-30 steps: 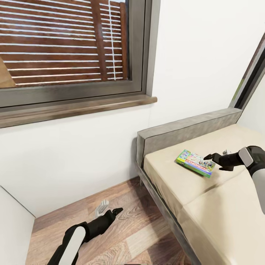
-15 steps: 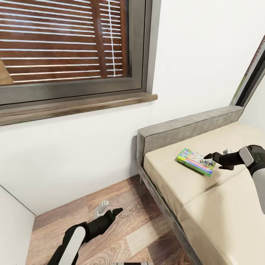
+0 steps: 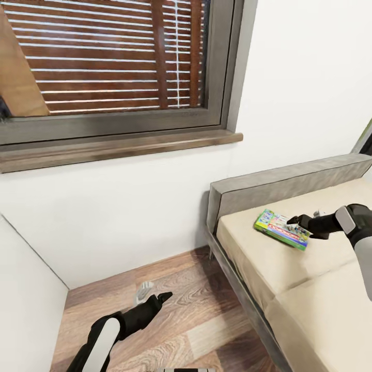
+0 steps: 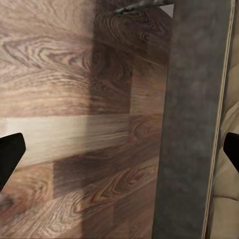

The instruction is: Put all the toys in the child's room - the three board games (two on the bed and one on the table), the two jigsaw puzzles on the table, and the tennis ball on the table - inside the toy box on the table in the child's room.

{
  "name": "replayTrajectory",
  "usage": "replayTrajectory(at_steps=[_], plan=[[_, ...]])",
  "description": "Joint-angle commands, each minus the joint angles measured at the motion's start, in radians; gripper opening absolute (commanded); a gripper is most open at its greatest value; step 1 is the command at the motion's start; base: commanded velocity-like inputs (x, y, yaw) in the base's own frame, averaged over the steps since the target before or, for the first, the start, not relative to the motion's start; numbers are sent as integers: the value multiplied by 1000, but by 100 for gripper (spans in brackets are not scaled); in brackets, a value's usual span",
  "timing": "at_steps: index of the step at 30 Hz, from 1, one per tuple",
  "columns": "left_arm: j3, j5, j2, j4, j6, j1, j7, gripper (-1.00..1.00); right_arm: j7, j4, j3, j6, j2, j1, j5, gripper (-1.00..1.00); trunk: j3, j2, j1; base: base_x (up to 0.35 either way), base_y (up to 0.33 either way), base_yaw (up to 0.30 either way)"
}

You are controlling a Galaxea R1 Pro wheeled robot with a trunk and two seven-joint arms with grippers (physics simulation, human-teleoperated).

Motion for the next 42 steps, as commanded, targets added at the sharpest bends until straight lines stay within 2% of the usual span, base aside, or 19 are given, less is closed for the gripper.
replayTrajectory(at_steps=[1,13,28,34,42], plan=[[1,-1,-1,0,4,-1,-3,100,2,9,-7,9,0,1,-21,100,-1,0,0,0,0,285],[1,-1,-1,0,4,-1,-3,100,2,9,-7,8,0,1,-20,100,-1,0,0,0,0,232],[1,-4,-1,0,4,-1,-2,100,2,9,-7,7,-1,1,-18,100,-1,0,0,0,0,20],[0,-6,-1,0,4,-1,-1,100,1,9,-7,7,-16,0,-19,100,-1,0,0,0,0,1],[-1,-7,-1,0,4,-1,0,100,1,9,-7,7,-21,0,-18,100,-1,0,0,0,0,0]])
